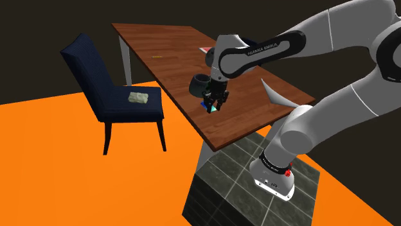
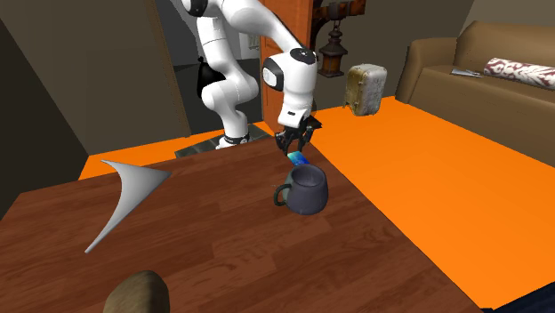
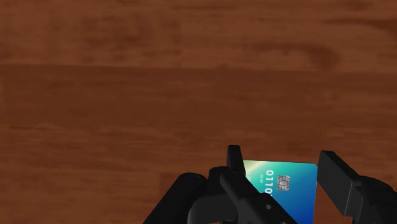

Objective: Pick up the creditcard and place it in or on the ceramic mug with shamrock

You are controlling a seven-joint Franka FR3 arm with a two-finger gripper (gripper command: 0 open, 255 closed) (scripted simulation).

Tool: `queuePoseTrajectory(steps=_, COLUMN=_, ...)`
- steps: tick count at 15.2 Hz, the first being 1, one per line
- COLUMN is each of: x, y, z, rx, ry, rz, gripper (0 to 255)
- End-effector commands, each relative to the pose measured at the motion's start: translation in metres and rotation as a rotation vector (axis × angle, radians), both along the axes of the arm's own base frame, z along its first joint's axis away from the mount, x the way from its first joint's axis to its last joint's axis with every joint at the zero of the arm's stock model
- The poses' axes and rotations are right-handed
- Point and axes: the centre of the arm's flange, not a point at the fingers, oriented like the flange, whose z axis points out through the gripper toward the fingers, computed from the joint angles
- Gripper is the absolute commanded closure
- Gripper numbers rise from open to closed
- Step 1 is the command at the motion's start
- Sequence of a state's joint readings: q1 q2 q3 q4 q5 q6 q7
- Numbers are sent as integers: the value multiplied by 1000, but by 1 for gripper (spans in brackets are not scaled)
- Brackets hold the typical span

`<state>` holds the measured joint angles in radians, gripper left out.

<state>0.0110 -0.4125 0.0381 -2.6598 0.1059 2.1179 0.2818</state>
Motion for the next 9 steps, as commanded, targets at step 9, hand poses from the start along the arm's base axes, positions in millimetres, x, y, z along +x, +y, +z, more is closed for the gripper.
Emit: queuePoseTrajectory(steps=9, x=-1, y=0, z=53, rx=0, ry=1, rz=0, gripper=255)
